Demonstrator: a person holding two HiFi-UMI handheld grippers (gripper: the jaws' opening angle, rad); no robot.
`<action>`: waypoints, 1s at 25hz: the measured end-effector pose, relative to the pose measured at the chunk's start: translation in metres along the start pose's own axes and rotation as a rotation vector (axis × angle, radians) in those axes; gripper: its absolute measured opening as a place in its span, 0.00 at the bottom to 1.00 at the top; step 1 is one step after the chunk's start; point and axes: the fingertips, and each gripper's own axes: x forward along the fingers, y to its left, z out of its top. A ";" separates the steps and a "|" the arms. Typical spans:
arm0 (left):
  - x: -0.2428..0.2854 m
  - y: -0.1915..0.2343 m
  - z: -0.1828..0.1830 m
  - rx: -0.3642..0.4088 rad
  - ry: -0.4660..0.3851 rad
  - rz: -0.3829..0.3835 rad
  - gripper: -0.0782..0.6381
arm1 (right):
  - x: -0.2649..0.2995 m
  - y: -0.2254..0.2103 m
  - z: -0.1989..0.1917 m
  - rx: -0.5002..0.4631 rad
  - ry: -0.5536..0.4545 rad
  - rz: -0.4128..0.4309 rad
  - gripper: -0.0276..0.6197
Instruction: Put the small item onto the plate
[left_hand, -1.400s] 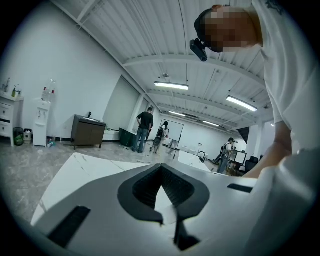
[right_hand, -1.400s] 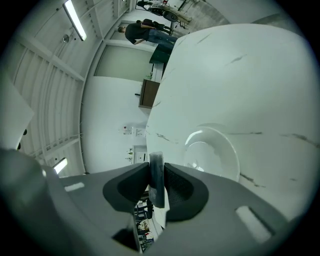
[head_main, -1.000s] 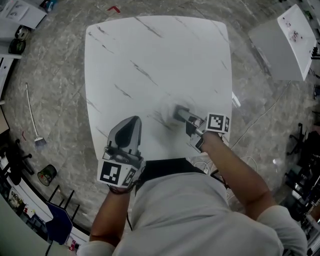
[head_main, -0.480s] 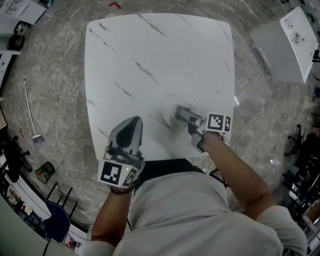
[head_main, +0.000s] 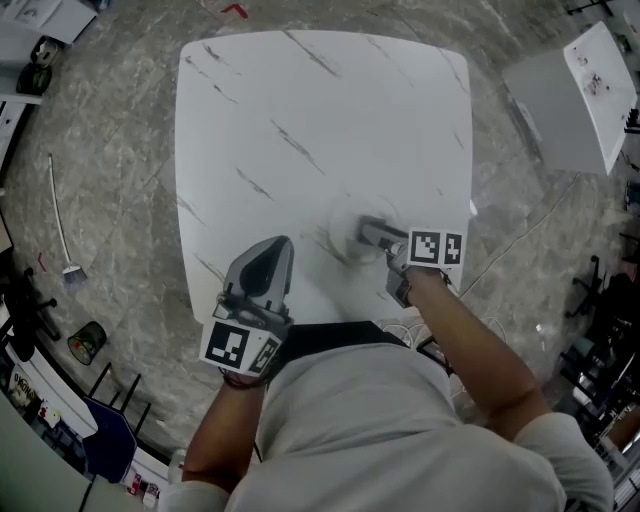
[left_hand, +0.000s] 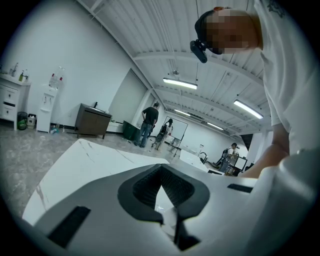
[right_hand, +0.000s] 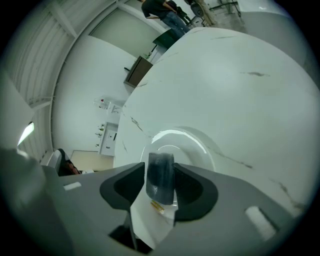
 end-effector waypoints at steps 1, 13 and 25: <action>0.001 0.000 0.001 0.000 0.001 -0.003 0.12 | -0.001 -0.001 0.001 -0.026 0.004 -0.029 0.28; 0.004 0.000 0.013 0.007 -0.005 -0.015 0.12 | -0.014 -0.012 0.006 -0.128 -0.002 -0.165 0.35; -0.009 -0.067 0.043 0.045 -0.031 -0.048 0.12 | -0.104 0.059 0.025 -0.496 -0.181 -0.109 0.27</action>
